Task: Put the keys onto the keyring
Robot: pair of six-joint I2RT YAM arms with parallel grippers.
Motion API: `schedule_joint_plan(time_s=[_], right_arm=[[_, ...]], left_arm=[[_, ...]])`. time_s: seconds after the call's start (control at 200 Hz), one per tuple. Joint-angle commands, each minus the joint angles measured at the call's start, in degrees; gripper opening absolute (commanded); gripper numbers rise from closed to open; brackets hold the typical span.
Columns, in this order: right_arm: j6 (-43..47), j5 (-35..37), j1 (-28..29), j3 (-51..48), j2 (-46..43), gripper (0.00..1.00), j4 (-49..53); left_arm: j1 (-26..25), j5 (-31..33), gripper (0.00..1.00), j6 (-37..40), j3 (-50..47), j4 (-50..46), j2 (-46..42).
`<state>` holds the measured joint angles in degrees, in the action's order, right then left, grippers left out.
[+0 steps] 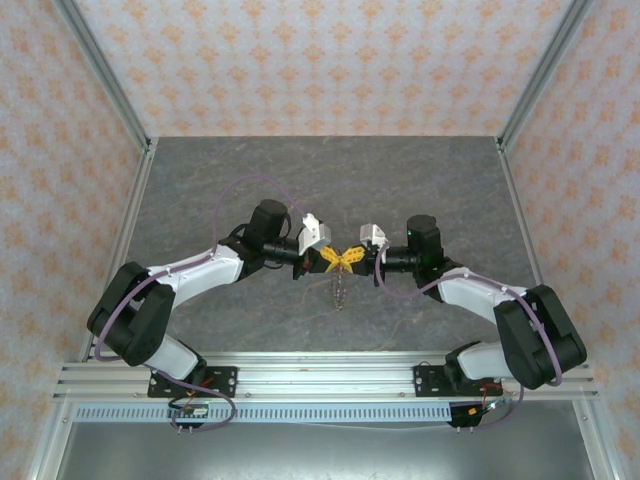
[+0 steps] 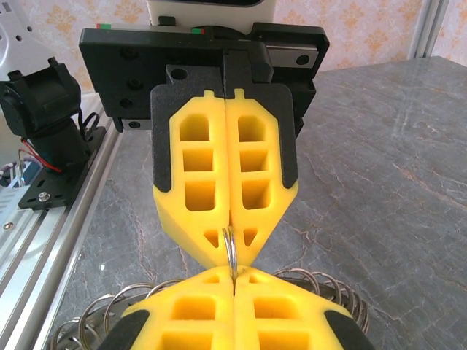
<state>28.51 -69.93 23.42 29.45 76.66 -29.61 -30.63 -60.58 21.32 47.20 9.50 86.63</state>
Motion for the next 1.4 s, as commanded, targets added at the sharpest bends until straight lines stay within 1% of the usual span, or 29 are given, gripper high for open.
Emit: schedule_joint_plan(time_s=[0.0,0.13,0.255,0.31,0.33,0.365,0.37,0.38,0.405,0.465,0.495,0.556,0.586,0.616,0.671,0.746,0.786,0.816,0.851,0.906,0.956,1.066,1.166,1.206,1.291,1.391], right_arm=[[-0.13,-3.07,0.30,0.35,-0.49,0.00,-5.30],[0.05,-2.04,0.27,0.38,-1.42,0.00,-3.18],[-0.12,0.73,0.26,0.45,-4.77,0.29,2.50],[-2.26,3.37,0.28,-0.43,-7.71,0.33,3.30],[-4.29,5.11,0.29,-0.71,-8.48,0.35,3.41],[-8.74,10.88,0.31,-1.27,-11.72,0.39,3.61],[-8.74,10.88,0.31,-1.27,-11.72,0.39,3.61],[-11.17,13.58,0.28,-1.46,-12.69,0.40,3.84],[-14.79,17.69,0.26,-1.75,-14.39,0.41,4.43],[-23.52,31.39,0.28,-1.99,-18.91,0.42,8.76],[-28.07,40.32,0.28,-1.60,-20.99,0.42,12.04],[-38.27,57.15,0.11,1.64,-23.63,0.37,24.87],[-42.27,63.69,-0.18,4.05,-24.01,0.36,32.41],[-44.69,67.53,-0.70,6.32,-23.70,0.36,39.43],[-47.63,71.20,-1.39,8.72,-22.25,0.39,49.18],[-50.98,76.34,-1.79,9.75,-19.78,0.40,56.84],[-52.91,79.27,-2.24,9.54,-18.22,0.37,59.39],[-53.76,79.64,-3.24,9.21,-17.15,0.37,60.35],[-54.99,78.28,-5.10,8.48,-16.01,0.36,60.47],[-56.70,73.96,-8.81,7.40,-14.16,0.36,59.78],[-55.59,70.11,-11.12,6.81,-12.49,0.35,58.64],[-54.45,68.90,-14.25,7.18,-10.70,0.34,59.12],[-55.78,64.56,-18.34,6.23,-9.38,0.30,57.54],[-56.01,63.85,-18.99,6.04,-9.14,0.30,57.26],[-56.21,65.44,-19.35,4.99,-9.16,0.32,56.15],[-55.70,64.81,-19.70,5.18,-4.97,0.33,55.26]], left_arm=[[-0.65,0.77,0.00,-0.12,1.24,-0.62,0.04],[-0.65,1.71,0.00,-1.19,0.43,0.92,-1.53],[-0.48,4.66,0.00,-2.84,-1.21,2.69,-4.24],[-0.53,6.38,0.00,-3.55,-2.12,3.41,-5.50],[-0.53,6.98,0.00,-3.87,-2.46,3.69,-5.93],[-0.54,8.26,0.00,-4.46,-3.28,4.28,-6.71],[-0.55,8.40,0.00,-4.54,-3.40,4.38,-6.77],[-0.50,8.75,0.00,-4.78,-3.53,4.52,-7.03],[-0.62,9.46,0.00,-5.14,-4.11,4.82,-7.48],[-0.64,10.94,0.00,-5.73,-5.20,4.90,-8.71],[-0.64,11.65,0.00,-5.93,-5.73,4.53,-9.28],[-0.73,13.52,0.00,-6.28,-6.77,3.81,-10.54],[-0.72,14.39,0.00,-6.46,-7.43,3.51,-11.33],[-0.68,14.84,0.00,-6.60,-8.12,3.29,-12.03],[-0.73,15.59,0.00,-6.95,-9.39,3.21,-13.41],[-0.77,17.59,0.00,-7.48,-10.35,1.96,-14.88],[-0.75,18.01,0.00,-7.05,-10.54,0.41,-15.42],[-0.81,18.27,0.00,-6.71,-10.60,-0.71,-15.81],[-0.75,18.45,0.00,-6.55,-10.83,-1.58,-16.36],[-0.77,18.97,0.00,-6.77,-11.37,-2.10,-17.20],[-0.86,19.18,0.00,-6.78,-11.83,-2.52,-17.83],[-0.83,19.03,0.00,-6.62,-12.11,-4.36,-19.47],[-0.87,19.77,0.00,-6.51,-13.16,-4.43,-21.16],[-0.88,20.18,0.00,-6.42,-13.27,-4.61,-21.56],[-0.84,20.11,0.00,-6.43,-13.26,-5.08,-22.27],[-0.88,19.88,0.00,-6.25,-13.54,-4.44,-22.48]])
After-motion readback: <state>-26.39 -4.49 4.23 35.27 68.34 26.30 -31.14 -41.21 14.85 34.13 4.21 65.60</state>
